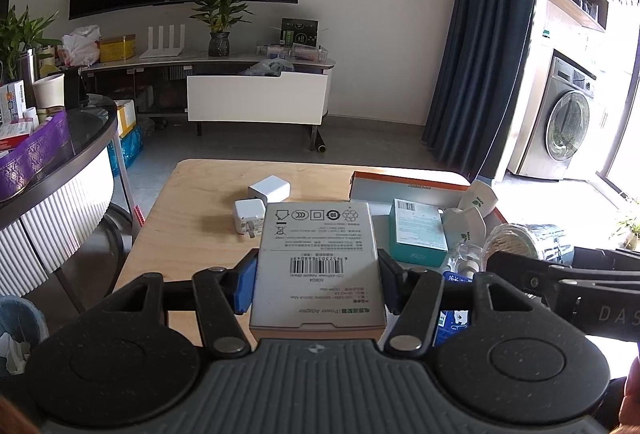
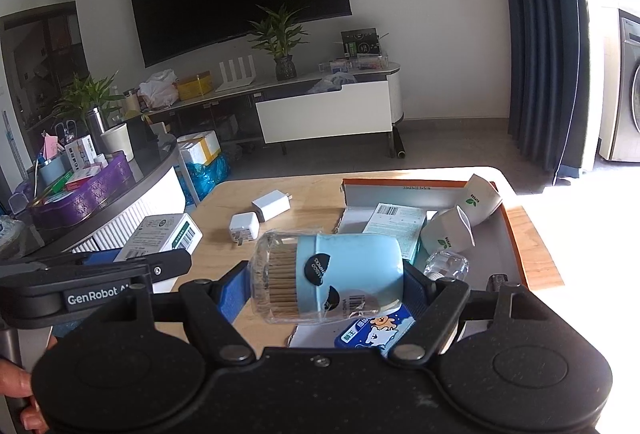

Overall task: Organize rigid objects
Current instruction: 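Carry the white box and toothpick jar over the tray with both grippers, then lower the toothpick jar into the tray and open the right gripper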

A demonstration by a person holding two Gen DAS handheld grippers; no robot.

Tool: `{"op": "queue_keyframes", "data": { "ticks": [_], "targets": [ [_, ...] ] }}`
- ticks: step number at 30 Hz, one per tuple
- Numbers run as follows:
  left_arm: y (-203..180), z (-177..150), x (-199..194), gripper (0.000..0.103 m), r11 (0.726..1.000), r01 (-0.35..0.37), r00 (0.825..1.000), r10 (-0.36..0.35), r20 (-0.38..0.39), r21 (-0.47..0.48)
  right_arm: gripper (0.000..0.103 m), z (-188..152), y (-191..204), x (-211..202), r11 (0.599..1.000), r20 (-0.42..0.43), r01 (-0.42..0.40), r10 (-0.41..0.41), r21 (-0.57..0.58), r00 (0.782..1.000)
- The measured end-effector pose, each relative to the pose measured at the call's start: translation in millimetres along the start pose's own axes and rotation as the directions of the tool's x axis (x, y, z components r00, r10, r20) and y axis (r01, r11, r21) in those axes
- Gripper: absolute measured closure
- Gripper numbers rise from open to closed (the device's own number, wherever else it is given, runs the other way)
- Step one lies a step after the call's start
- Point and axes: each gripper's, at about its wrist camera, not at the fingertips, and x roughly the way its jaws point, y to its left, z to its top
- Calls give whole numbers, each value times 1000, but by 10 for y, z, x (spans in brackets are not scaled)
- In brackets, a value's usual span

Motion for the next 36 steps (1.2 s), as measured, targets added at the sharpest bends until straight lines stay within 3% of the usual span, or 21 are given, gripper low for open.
{"op": "queue_keyframes", "data": {
  "ticks": [17, 36],
  "targets": [
    [-307, -25, -15, 43, 996, 67, 998, -68, 6, 53, 12, -31, -283, -263, 997, 47, 64, -67, 45, 997],
    [-594, -60, 206, 43, 987, 127, 992, -124, -35, 100, 12, -64, -650, -286, 986, 41, 133, -138, 104, 990]
  ]
}}
